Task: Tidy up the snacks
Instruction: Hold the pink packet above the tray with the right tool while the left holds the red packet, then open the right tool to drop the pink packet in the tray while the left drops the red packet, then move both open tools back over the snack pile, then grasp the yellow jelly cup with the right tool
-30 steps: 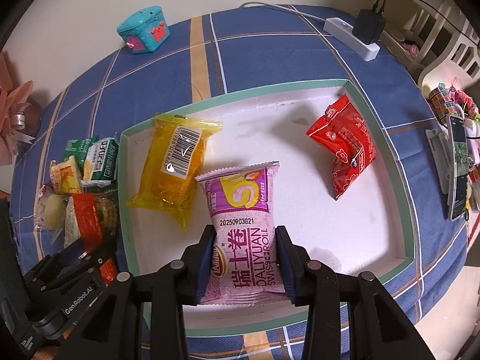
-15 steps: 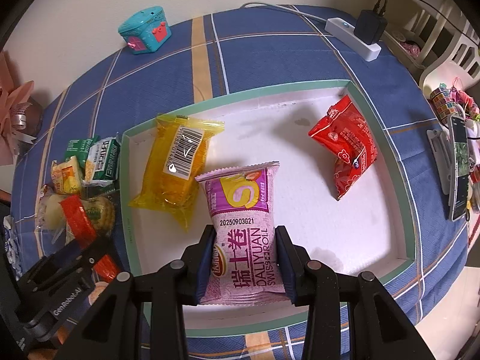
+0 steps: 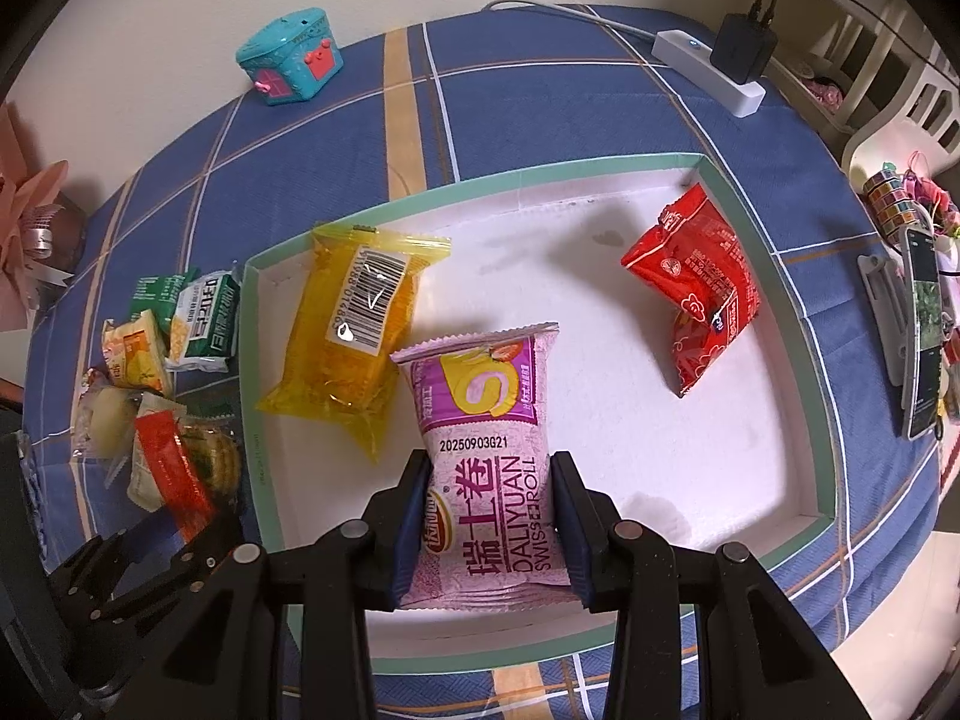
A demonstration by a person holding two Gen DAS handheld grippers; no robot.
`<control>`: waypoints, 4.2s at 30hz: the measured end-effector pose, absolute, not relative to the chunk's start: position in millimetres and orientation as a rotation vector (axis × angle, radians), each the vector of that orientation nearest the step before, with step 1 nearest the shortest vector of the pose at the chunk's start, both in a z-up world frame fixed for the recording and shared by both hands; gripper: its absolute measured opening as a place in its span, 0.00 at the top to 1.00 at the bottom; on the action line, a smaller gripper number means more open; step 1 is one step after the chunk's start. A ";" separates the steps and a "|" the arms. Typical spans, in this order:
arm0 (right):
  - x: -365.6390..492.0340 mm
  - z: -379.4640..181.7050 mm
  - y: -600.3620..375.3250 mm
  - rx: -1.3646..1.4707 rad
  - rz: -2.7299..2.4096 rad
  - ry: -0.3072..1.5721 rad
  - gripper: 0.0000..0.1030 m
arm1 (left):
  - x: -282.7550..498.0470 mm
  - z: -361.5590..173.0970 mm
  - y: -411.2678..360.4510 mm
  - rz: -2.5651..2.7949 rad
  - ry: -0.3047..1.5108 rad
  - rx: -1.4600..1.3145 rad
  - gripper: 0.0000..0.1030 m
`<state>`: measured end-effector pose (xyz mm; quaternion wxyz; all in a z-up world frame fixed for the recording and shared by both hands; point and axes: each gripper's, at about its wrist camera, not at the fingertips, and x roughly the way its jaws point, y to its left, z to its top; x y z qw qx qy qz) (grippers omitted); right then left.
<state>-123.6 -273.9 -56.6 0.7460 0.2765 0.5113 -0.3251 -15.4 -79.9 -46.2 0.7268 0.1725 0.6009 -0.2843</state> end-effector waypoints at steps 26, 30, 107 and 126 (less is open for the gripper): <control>-150.3 -63.1 -303.7 0.667 -0.826 1.116 0.59 | -74.1 8.4 -123.1 -0.886 1.205 0.388 0.56; -152.5 -57.7 -302.6 0.662 -0.836 1.095 0.59 | -79.7 -1.9 -127.0 -0.884 1.230 0.400 0.56; -42.2 -121.2 -59.4 0.246 -0.346 1.368 0.21 | -2.8 -72.6 104.0 -0.184 1.373 0.241 0.01; -18.0 -128.8 -63.7 0.299 -0.318 1.337 0.50 | 8.8 -80.9 87.2 -0.184 1.375 0.244 0.01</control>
